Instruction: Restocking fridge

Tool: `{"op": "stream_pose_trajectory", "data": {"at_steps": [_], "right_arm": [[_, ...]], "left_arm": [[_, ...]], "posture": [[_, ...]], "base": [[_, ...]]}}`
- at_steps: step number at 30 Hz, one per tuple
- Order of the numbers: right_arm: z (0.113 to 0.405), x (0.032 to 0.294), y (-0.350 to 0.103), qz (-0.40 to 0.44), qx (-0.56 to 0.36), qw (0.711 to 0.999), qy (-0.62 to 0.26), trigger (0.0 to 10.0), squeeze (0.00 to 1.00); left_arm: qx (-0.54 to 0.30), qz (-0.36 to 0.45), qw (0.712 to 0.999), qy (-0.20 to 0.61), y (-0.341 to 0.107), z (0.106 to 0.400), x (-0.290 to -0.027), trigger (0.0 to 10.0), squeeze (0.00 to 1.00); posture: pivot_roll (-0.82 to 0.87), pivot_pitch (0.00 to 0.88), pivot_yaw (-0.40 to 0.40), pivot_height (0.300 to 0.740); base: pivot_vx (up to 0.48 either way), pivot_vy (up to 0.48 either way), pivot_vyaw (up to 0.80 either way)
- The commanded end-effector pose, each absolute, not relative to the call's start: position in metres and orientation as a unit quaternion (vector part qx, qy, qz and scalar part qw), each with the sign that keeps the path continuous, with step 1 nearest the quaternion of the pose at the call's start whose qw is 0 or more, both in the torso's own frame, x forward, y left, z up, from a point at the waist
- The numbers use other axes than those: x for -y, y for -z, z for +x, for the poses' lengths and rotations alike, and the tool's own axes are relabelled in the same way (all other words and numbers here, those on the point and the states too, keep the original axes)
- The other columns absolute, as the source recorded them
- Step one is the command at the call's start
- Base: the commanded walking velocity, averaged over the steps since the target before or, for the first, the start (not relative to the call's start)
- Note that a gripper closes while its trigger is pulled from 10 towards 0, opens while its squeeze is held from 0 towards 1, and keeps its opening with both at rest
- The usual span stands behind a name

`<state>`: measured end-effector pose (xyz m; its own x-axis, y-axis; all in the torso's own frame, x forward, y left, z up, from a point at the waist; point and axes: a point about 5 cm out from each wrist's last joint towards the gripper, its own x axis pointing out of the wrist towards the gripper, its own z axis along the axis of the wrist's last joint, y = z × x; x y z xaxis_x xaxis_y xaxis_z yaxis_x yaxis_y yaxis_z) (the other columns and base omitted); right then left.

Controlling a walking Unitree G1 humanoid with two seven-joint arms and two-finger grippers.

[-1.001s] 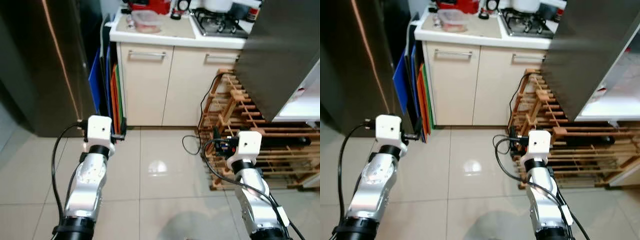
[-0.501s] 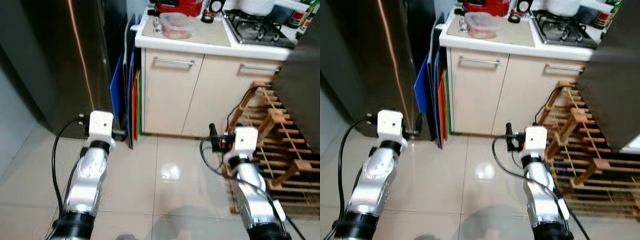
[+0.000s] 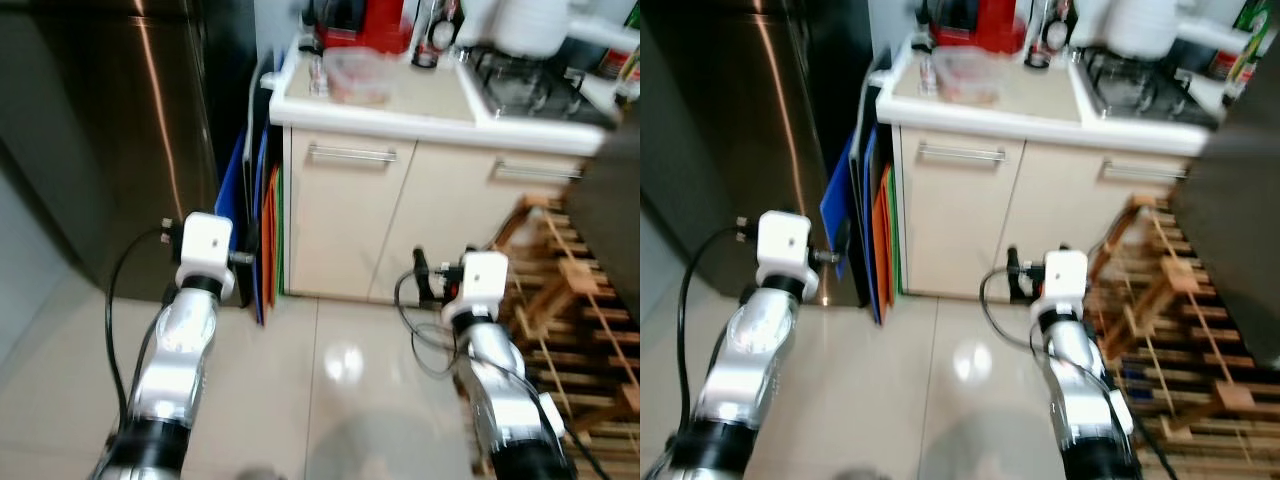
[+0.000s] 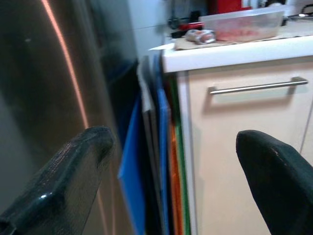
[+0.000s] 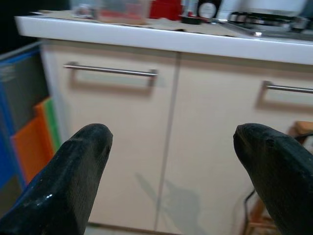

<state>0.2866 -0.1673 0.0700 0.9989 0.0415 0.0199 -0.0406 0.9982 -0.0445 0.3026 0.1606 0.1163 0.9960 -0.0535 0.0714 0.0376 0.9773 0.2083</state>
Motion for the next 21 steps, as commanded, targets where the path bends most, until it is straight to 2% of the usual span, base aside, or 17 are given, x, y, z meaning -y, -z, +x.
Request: {"op": "stream_pose_trajectory", "data": {"at_steps": [1,10,13,16,21], "right_arm": [[0.286,0.178,-0.07,-0.027,0.011,1.0,-0.005,10.0,0.0],[0.29,0.18,-0.075,-0.032,0.022,0.999,-0.006,10.0,0.0],[0.29,0.184,-0.078,-0.023,0.027,0.999,0.009,10.0,0.0],[0.29,0.184,-0.078,-0.023,0.028,0.999,0.008,10.0,0.0],[0.287,0.181,-0.076,-0.01,0.023,1.0,0.014,10.0,0.0]], "left_arm": [[0.046,0.102,0.993,0.038,-0.118,0.303,-0.149,10.0,0.0],[0.052,0.103,0.993,0.034,-0.121,0.304,-0.149,10.0,0.0],[0.021,0.073,0.997,0.016,-0.11,0.302,-0.157,10.0,0.0],[0.015,0.076,0.997,0.015,-0.107,0.3,-0.159,10.0,0.0],[0.005,0.082,0.996,0.031,-0.104,0.301,-0.151,10.0,0.0]], "posture": [[0.15,0.0,-0.04,0.732],[0.15,0.0,-0.042,0.732],[0.15,0.0,-0.041,0.732],[0.15,0.0,-0.041,0.732],[0.14,0.0,-0.038,0.732]], "base": [[0.461,0.0,0.0],[0.465,0.0,0.0],[0.465,0.0,0.0],[0.464,0.0,0.0],[0.465,0.0,0.0]]}}
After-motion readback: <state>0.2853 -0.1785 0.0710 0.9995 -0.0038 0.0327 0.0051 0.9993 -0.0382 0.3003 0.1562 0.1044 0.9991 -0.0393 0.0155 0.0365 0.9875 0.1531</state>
